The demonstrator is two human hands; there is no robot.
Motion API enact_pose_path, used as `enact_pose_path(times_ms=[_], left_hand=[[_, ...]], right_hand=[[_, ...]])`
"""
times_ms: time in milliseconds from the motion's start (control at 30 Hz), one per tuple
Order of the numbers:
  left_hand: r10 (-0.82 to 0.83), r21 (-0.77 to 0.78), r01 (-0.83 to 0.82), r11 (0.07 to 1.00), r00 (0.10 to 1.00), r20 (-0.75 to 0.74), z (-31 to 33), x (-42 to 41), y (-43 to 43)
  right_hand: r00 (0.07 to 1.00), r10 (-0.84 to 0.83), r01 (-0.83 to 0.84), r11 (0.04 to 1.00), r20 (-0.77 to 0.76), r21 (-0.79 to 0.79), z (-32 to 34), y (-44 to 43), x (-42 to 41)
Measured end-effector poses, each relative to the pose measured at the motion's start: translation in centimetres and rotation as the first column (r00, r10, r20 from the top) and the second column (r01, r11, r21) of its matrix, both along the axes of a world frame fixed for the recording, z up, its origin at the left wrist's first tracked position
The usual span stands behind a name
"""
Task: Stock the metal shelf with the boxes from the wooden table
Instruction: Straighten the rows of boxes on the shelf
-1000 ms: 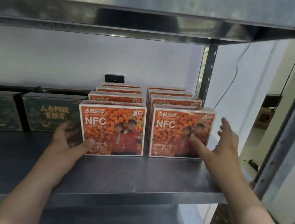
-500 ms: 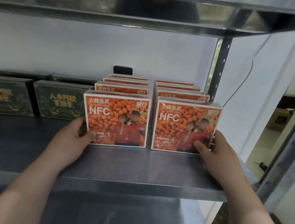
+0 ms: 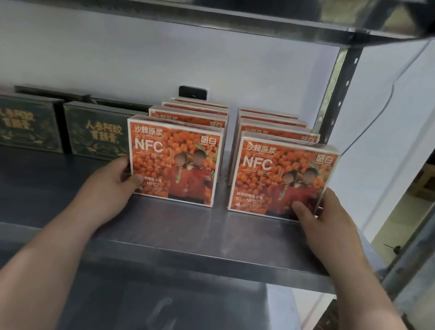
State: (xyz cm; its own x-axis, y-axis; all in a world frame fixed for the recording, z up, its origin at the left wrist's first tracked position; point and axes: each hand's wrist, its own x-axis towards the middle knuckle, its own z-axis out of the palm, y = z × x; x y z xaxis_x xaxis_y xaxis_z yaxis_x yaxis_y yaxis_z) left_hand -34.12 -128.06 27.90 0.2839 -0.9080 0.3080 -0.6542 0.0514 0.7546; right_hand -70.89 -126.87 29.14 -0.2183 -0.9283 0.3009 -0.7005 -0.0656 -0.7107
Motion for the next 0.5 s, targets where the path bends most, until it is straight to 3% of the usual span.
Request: enact_pose_path(times_ms=[500], left_hand=[[-0.037, -0.019, 0.037, 0.999, 0.999, 0.000, 0.48, -0.44, 0.31]], right_hand=[[0.999, -0.042, 0.041, 0.999, 0.030, 0.023, 0.26, 0.30, 0.52]])
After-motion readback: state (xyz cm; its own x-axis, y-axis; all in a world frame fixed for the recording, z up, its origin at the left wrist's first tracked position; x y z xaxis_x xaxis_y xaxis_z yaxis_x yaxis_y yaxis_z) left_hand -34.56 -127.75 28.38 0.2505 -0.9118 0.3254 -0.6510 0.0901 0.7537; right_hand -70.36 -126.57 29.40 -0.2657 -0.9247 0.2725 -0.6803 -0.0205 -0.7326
